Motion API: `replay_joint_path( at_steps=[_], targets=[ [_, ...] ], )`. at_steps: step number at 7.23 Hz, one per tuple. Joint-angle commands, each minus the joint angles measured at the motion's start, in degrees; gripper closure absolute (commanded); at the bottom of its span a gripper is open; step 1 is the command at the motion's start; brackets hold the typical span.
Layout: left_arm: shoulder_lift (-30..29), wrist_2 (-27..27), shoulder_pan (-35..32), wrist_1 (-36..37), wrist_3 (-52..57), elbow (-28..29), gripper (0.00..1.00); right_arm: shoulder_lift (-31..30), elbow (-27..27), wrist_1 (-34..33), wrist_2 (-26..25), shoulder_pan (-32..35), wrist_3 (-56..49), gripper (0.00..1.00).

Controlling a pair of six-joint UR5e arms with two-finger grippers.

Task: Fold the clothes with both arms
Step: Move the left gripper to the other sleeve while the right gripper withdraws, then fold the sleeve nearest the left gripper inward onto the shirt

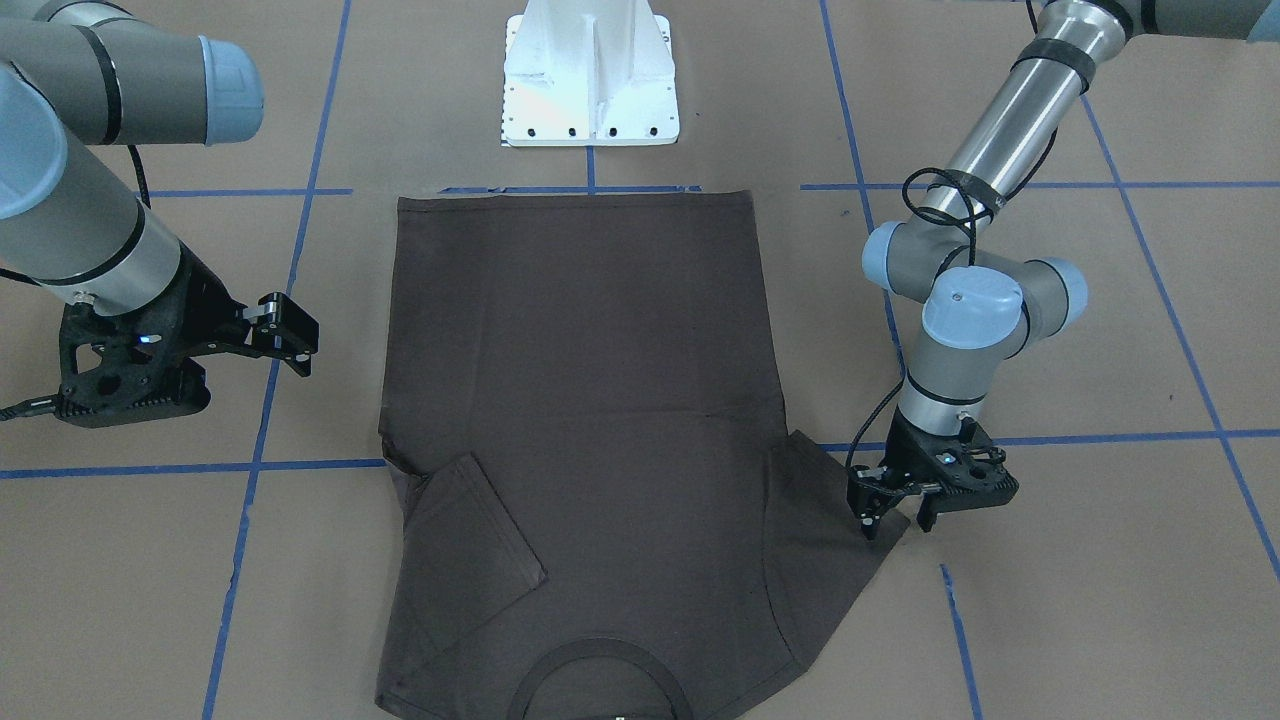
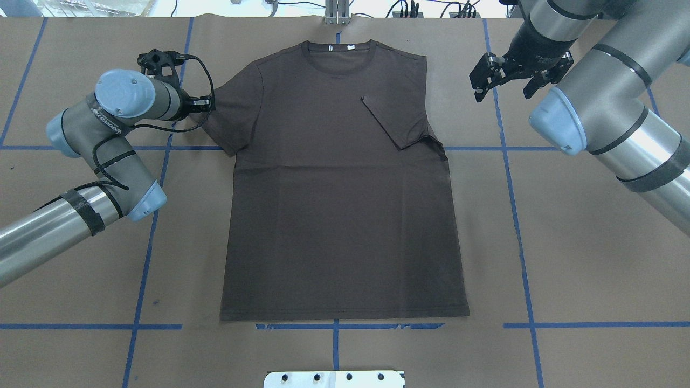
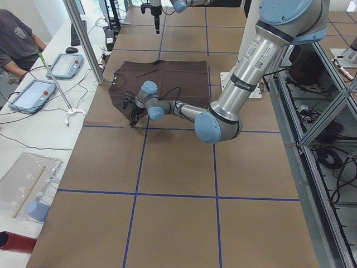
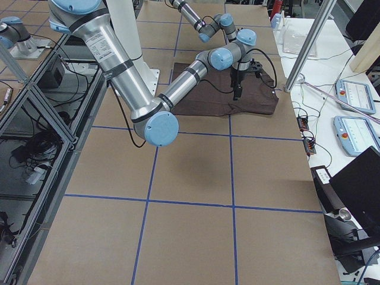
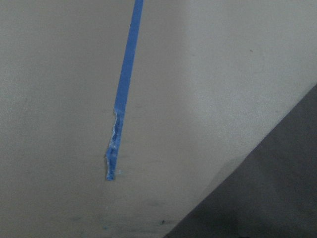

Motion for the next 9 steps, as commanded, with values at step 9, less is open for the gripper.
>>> replay_joint_path(
  at_steps=[9],
  targets=[
    [-16.7, -2.0, 1.4, 21.1, -10.9, -2.8, 1.0, -0.4, 0.2, 0.0, 0.2, 0.0, 0.6, 0.0]
  ],
)
